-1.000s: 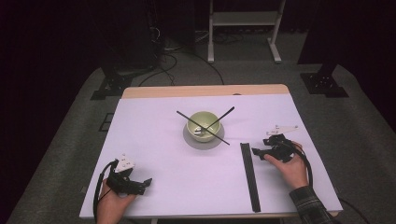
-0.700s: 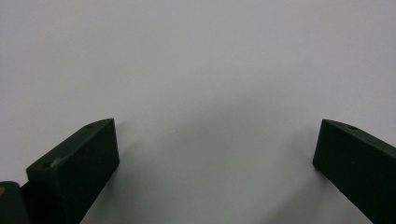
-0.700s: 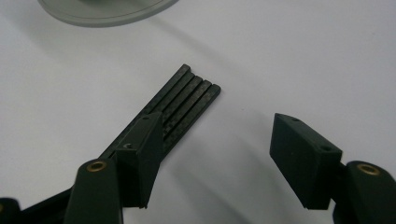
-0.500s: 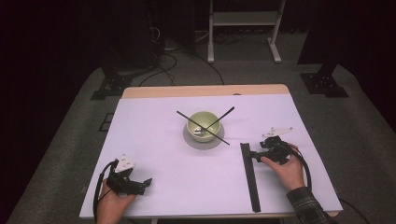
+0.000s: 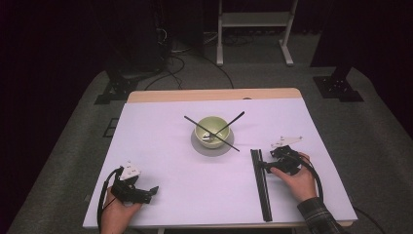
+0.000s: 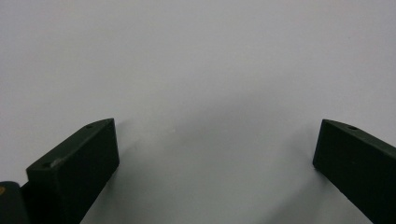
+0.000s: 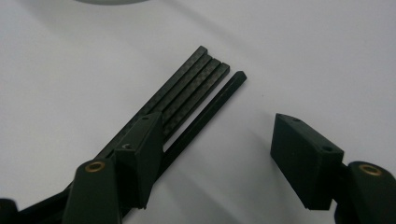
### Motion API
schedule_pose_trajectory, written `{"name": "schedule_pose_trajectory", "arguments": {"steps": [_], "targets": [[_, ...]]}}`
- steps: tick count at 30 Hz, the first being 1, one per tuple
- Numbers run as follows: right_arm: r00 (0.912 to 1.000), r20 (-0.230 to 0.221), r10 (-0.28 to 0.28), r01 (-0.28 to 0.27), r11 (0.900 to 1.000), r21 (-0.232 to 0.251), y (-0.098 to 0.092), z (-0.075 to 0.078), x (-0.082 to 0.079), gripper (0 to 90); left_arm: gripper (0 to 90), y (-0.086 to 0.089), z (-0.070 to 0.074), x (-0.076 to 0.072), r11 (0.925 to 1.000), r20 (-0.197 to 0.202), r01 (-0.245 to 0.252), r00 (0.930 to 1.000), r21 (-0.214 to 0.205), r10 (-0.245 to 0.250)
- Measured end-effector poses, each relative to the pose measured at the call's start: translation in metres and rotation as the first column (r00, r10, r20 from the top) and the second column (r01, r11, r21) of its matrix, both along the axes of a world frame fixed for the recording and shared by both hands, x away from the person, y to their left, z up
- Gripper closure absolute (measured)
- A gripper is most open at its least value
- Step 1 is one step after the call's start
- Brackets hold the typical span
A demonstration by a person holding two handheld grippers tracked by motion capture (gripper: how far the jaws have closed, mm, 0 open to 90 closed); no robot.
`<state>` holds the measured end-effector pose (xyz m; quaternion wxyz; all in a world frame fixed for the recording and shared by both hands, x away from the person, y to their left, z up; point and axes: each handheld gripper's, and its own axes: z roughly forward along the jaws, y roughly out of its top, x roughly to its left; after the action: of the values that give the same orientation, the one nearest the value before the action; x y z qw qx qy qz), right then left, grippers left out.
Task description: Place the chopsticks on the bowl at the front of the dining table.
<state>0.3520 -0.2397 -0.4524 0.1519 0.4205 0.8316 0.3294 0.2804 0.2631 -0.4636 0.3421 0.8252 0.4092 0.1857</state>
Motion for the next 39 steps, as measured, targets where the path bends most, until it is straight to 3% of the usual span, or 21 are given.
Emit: {"name": "schedule_pose_trajectory", "arguments": {"steps": [8,39], "targets": [[0.9999,0.000,0.011,-0.011,0.9999,-0.002,-0.001,0.001,-0.009,32.6,0.0,0.000,0.000,0.000,1.0000,0.000,0.000,1.0000,0.001,0.000],[0.9993,-0.002,0.036,-0.036,0.9991,0.024,-0.011,0.002,-0.067,31.0,0.0,0.000,0.000,0.000,1.0000,0.000,0.000,1.0000,0.001,0.000]]}}
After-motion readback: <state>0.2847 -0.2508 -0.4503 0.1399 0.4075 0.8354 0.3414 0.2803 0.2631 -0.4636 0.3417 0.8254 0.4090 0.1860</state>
